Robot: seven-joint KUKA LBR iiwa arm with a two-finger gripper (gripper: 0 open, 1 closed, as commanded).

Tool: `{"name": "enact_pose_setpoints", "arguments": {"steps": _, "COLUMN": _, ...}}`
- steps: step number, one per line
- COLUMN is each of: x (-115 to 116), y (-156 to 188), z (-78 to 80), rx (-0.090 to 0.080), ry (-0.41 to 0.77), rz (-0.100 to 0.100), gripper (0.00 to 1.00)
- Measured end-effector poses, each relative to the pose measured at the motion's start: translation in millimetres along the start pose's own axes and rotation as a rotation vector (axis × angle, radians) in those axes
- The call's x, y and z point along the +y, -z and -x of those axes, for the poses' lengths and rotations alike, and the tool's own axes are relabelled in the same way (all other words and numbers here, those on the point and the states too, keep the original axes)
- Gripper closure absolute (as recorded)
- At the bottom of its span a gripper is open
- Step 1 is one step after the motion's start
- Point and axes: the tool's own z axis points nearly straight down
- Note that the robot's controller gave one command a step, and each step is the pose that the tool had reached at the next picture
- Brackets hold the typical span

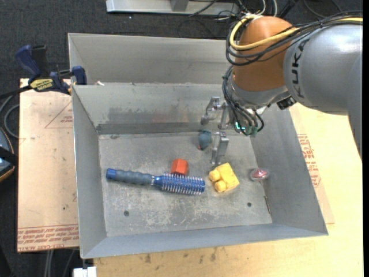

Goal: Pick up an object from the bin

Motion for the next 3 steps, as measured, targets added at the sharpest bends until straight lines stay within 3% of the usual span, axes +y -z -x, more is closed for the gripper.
{"name": "enact_pose_setpoints", "arguments": {"steps": 1, "x": 21, "y": -100, "z": -68.6, "rx": -0.021, "ry": -0.046, "rz": 0.002, "gripper": 0.0}}
{"name": "enact_pose_setpoints", "arguments": {"steps": 2, "x": 101, "y": -19, "z": -74.3, "rx": -0.012, "ry": -0.357, "rz": 0.006, "gripper": 0.0}}
{"name": "enact_pose_setpoints", "arguments": {"steps": 3, "x": 46, "y": -85, "z": -53.3, "rx": -0.002, "ry": -0.433, "rz": -0.003, "gripper": 0.0}}
